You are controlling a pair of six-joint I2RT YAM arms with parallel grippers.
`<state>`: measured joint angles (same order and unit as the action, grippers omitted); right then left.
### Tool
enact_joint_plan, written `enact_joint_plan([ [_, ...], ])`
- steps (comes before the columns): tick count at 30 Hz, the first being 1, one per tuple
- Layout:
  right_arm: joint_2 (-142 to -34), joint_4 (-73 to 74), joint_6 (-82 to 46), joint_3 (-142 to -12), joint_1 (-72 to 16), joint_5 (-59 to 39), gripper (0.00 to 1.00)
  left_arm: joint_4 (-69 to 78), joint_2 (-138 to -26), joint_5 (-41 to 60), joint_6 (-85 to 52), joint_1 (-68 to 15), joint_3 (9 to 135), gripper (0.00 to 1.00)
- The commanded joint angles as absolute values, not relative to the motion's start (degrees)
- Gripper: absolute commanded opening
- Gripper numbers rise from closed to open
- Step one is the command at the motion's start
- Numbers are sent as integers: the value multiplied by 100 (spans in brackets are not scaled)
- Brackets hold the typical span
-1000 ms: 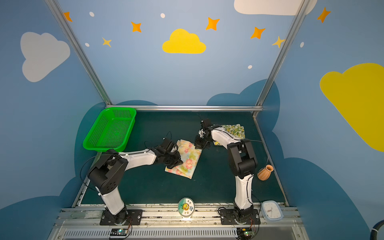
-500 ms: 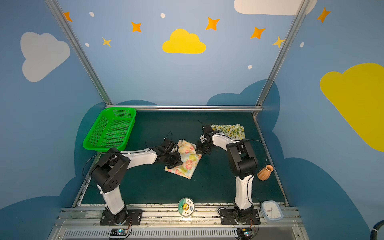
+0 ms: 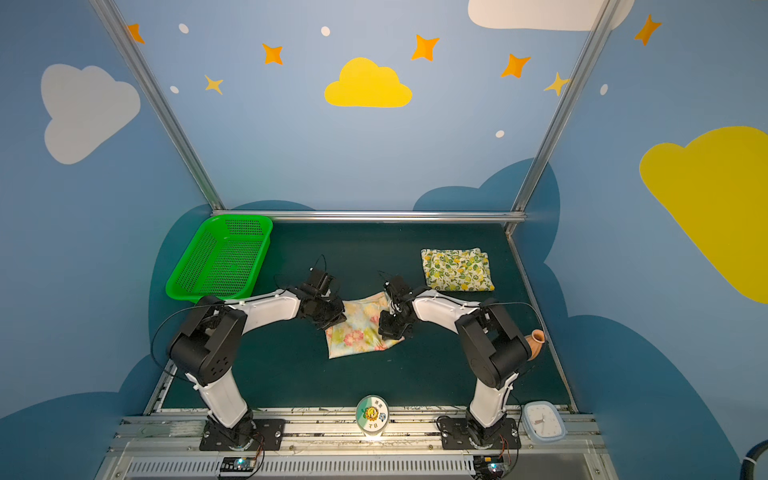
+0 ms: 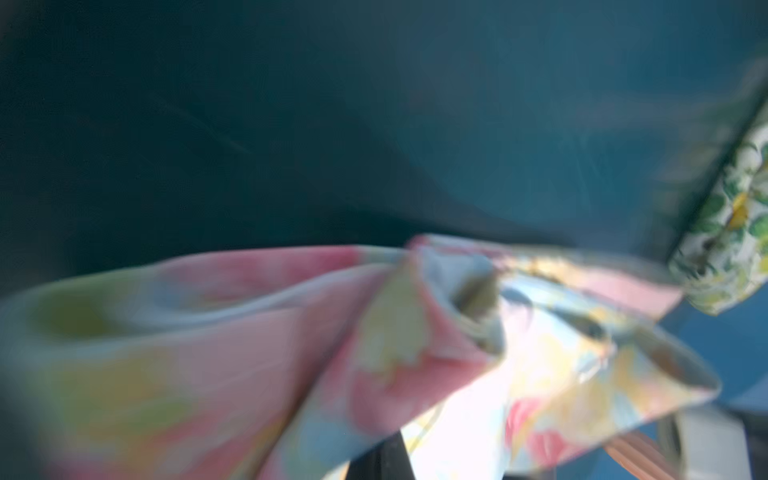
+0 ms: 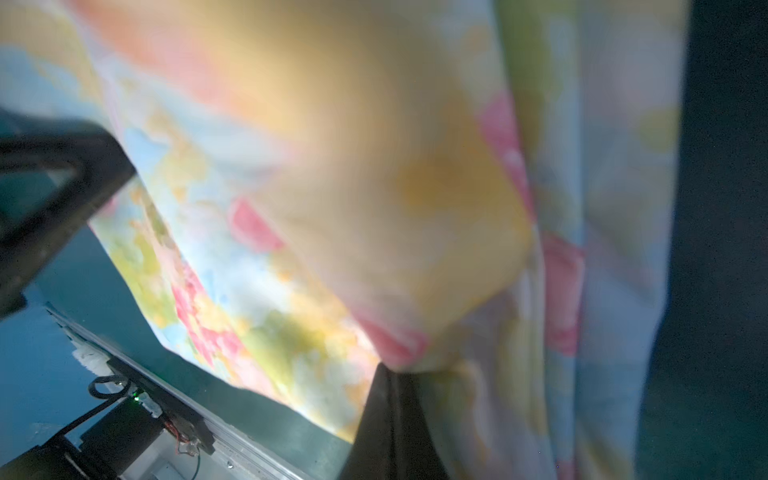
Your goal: Fold and stack the skirts
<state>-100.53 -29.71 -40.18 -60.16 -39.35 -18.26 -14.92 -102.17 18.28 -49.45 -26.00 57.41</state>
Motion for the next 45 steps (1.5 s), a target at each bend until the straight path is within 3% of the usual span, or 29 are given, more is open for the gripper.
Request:
enact_joint_plan([
  [1,-9697,-3248,-4264,-6048,-3999,-1576,0,-1969,-9865,1325,-4607,-2396,5662,4],
  [6,-9320,-3738,-3909,-6616,-3854,-1790,2,-1846,-9085,1073,-4558,-2306,5382,7],
  [10,-9421,-4063,-3549,-7065,-3511,-2186,34,-1690,-8634,1082,-4767,-2225,5127,43],
  [18,-10261,-4399,-2996,-7644,-3039,-2203,41,-1336,-8998,1378,-4785,-2223,5249,50],
  [35,-10904,-4351,-2848,-7962,-3015,-1970,37,-1373,-10275,1520,-4544,-2295,6140,39],
  [38,-10965,-4366,-2830,-8020,-3017,-1935,33,-1471,-10446,1418,-4545,-2282,6247,29],
  [41,-10973,-4401,-2814,-8047,-3015,-1840,27,-1526,-10514,1322,-4594,-2284,6294,13],
  [43,-10936,-4411,-2804,-8034,-3015,-1766,19,-1503,-10457,1284,-4601,-2270,6255,4],
  [45,-10887,-4412,-2793,-8016,-3013,-1699,8,-1490,-10342,1251,-4615,-2274,6178,4],
])
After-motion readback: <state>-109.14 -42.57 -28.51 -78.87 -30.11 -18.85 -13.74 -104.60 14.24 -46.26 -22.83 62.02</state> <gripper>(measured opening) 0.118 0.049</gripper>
